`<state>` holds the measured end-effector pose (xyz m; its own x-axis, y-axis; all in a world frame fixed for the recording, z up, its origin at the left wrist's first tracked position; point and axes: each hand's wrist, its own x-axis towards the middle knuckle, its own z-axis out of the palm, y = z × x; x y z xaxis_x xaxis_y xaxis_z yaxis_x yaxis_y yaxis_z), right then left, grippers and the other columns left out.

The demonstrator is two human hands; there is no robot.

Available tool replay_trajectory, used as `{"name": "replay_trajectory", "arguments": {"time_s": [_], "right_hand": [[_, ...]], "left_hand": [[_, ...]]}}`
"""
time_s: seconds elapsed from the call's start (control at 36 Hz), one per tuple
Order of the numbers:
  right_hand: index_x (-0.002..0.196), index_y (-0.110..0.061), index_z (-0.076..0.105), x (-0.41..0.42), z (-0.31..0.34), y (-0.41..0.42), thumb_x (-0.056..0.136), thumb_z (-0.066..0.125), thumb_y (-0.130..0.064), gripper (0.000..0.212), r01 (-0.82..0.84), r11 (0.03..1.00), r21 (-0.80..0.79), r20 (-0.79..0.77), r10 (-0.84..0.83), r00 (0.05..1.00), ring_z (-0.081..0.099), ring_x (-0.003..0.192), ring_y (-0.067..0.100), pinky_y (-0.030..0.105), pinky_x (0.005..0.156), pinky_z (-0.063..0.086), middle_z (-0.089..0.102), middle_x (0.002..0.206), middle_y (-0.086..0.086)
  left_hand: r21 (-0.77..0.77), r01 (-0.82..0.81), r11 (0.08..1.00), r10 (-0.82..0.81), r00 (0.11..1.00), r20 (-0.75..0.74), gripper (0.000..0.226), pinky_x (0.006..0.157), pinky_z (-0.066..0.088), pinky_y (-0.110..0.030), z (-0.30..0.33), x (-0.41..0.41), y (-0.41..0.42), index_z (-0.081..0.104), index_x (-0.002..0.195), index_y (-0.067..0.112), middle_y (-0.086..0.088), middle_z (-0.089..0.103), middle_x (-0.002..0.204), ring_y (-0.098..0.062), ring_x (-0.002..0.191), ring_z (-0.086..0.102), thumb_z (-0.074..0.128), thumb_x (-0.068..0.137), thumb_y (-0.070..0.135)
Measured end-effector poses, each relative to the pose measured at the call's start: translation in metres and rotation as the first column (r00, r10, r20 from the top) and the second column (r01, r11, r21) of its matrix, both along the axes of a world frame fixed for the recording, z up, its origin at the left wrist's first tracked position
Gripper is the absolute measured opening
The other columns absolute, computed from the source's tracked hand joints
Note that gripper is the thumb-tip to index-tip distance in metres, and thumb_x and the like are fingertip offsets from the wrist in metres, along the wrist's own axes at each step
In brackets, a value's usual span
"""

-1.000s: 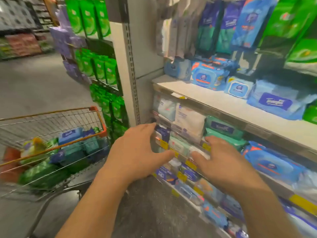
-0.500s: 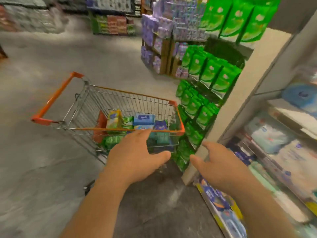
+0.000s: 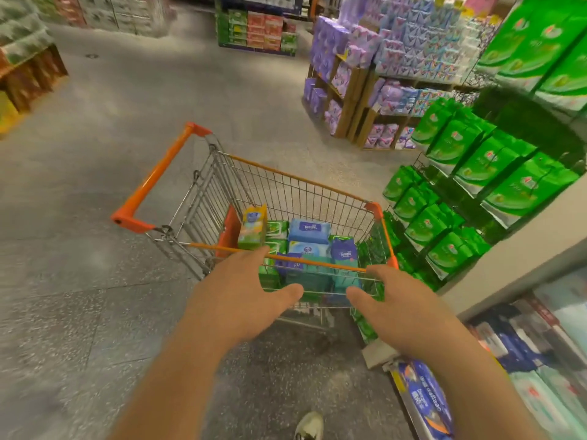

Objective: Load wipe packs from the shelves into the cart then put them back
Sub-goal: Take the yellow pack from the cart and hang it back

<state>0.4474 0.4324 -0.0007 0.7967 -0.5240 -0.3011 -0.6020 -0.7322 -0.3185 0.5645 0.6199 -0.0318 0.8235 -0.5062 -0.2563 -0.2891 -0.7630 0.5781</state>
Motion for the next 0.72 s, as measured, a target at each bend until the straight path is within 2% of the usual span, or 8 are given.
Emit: {"name": "replay_trajectory", "arguments": {"time_s": [0.06,0.14,0.25,0.31,0.47,0.56,0.61,0.72], "right_hand": [[0.148,-0.027,0.043,0.017,-0.005,-0.006,0.099,0.049,-0.056,0.058,-0.017,1.0,-0.007,0.003,0.017,1.0,0.057,0.113,0.015,0.027,0.089,0.045,0.056,0.139,-0.005],[0.141,-0.028,0.048,0.046,-0.016,-0.016,0.099,0.051,-0.055,0.05,-0.03,0.999,0.017,0.009,0.03,1.0,0.056,0.094,0.012,0.027,0.078,0.048,0.059,0.12,-0.005],[0.155,-0.023,0.036,0.088,-0.032,-0.036,0.097,0.049,-0.06,0.069,-0.045,0.997,0.056,0.002,0.045,0.999,0.045,0.138,0.019,0.034,0.11,0.038,0.041,0.157,-0.004],[0.156,-0.024,0.034,0.11,-0.04,-0.048,0.097,0.049,-0.061,0.071,-0.054,0.994,0.096,0.009,0.053,0.999,0.041,0.142,0.019,0.035,0.112,0.037,0.038,0.16,-0.006],[0.158,-0.025,0.029,0.175,-0.062,-0.1,0.097,0.05,-0.061,0.074,-0.078,0.972,0.222,0.045,0.069,0.997,0.036,0.146,0.018,0.036,0.115,0.034,0.032,0.163,-0.007],[0.157,-0.024,0.031,0.204,-0.072,-0.13,0.097,0.051,-0.061,0.074,-0.068,0.966,0.251,0.056,0.056,0.997,0.037,0.146,0.017,0.035,0.115,0.034,0.034,0.162,-0.006],[0.157,-0.023,0.032,0.222,-0.078,-0.148,0.097,0.052,-0.059,0.073,-0.055,0.964,0.261,0.05,0.044,0.998,0.039,0.144,0.018,0.034,0.113,0.035,0.035,0.161,-0.005],[0.155,-0.023,0.036,0.261,-0.094,-0.174,0.096,0.053,-0.057,0.07,-0.047,0.96,0.274,0.04,0.038,0.998,0.047,0.135,0.018,0.033,0.105,0.039,0.043,0.156,-0.003]], "left_hand": [[0.013,-0.022,1.0,0.022,1.0,-0.018,0.089,0.115,0.037,-0.04,-0.002,0.012,0.0,0.027,0.156,0.04,0.013,0.034,0.161,-0.011,0.142,0.038,0.061,0.081,0.076],[-0.017,-0.031,0.999,0.03,0.997,-0.066,0.075,0.108,0.039,-0.032,0.002,0.031,-0.006,0.035,0.151,0.043,0.013,0.042,0.155,0.0,0.115,0.041,0.065,0.086,0.066],[-0.011,-0.074,0.997,0.073,0.996,-0.059,0.074,0.106,0.039,-0.031,-0.004,0.065,-0.018,0.037,0.15,0.045,0.013,0.043,0.153,-0.001,0.117,0.042,0.065,0.085,0.066],[0.011,-0.089,0.996,0.09,0.995,-0.034,0.075,0.106,0.04,-0.035,-0.008,0.084,-0.027,0.039,0.148,0.046,0.011,0.046,0.152,-0.011,0.131,0.047,0.064,0.082,0.071],[0.108,-0.091,0.99,0.096,0.994,-0.042,0.067,0.097,0.041,-0.026,-0.002,0.143,-0.073,0.043,0.149,0.036,0.009,0.05,0.146,-0.012,0.128,0.048,0.062,0.09,0.06],[0.106,-0.115,0.988,0.122,0.991,-0.064,0.049,0.065,0.03,-0.002,-0.005,0.176,-0.098,0.053,0.138,0.036,0.029,0.047,0.095,0.01,0.08,0.046,0.065,0.092,0.051],[0.117,-0.152,0.981,0.16,0.985,-0.064,0.035,0.06,0.029,-0.005,-0.007,0.196,-0.115,0.055,0.125,0.042,0.028,0.041,0.088,0.012,0.07,0.038,0.065,0.092,0.05],[0.098,-0.206,0.974,0.212,0.976,-0.058,0.053,0.081,0.031,-0.025,-0.023,0.237,-0.138,0.05,0.14,0.042,0.022,0.041,0.103,0.0,0.095,0.039,0.063,0.091,0.057]]}}
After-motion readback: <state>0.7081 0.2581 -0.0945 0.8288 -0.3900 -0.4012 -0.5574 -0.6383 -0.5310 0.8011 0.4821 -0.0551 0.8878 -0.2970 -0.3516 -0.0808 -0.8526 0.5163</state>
